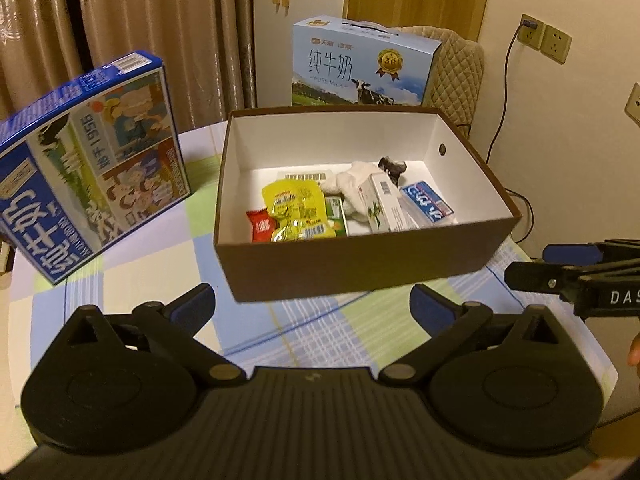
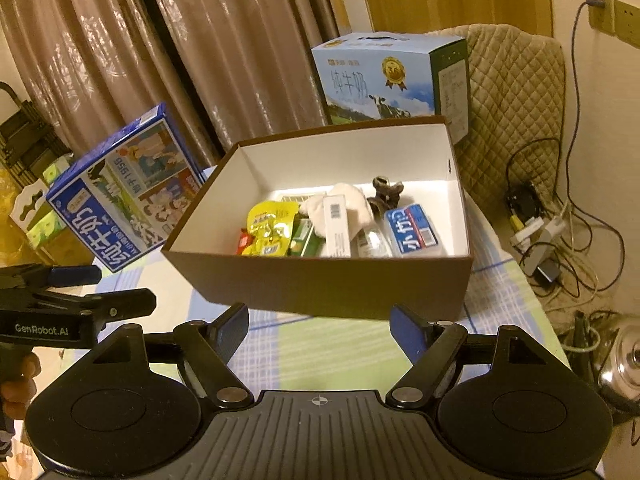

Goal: Organize objects

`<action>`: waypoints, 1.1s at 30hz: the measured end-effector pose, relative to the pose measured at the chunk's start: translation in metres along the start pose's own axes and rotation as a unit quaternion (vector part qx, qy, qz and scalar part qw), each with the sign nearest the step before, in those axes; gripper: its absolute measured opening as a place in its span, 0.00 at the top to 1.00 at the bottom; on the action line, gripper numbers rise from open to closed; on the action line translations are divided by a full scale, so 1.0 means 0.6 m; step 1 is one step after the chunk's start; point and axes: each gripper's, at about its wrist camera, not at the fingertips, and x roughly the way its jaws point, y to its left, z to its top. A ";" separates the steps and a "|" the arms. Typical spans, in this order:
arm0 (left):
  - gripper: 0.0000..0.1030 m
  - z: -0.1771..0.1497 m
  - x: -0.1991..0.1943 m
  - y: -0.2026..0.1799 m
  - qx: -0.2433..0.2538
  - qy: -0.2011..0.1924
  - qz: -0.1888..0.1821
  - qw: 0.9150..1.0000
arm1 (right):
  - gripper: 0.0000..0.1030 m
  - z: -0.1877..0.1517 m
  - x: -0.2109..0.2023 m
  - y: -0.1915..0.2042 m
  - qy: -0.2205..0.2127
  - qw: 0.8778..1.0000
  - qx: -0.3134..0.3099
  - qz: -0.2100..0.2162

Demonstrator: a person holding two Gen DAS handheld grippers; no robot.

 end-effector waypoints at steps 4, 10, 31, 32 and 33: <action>0.01 -0.026 -0.021 0.002 -0.001 0.003 0.007 1.000 | 0.27 -0.021 -0.017 0.014 0.001 1.000 -0.005 -0.008; 0.01 -0.063 -0.048 0.009 -0.005 0.010 0.008 1.000 | 0.27 -0.050 -0.039 0.038 0.005 1.000 -0.011 -0.009; 0.01 -0.144 -0.106 0.009 -0.022 0.023 0.009 0.999 | 0.27 -0.136 -0.084 0.082 0.029 0.999 -0.011 -0.009; 0.01 -0.147 -0.108 0.008 -0.023 0.024 0.010 0.999 | 0.27 -0.138 -0.085 0.082 0.029 0.999 -0.010 -0.009; 0.01 -0.149 -0.108 0.007 -0.024 0.025 0.010 0.999 | 0.27 -0.140 -0.086 0.083 0.030 0.999 -0.010 -0.009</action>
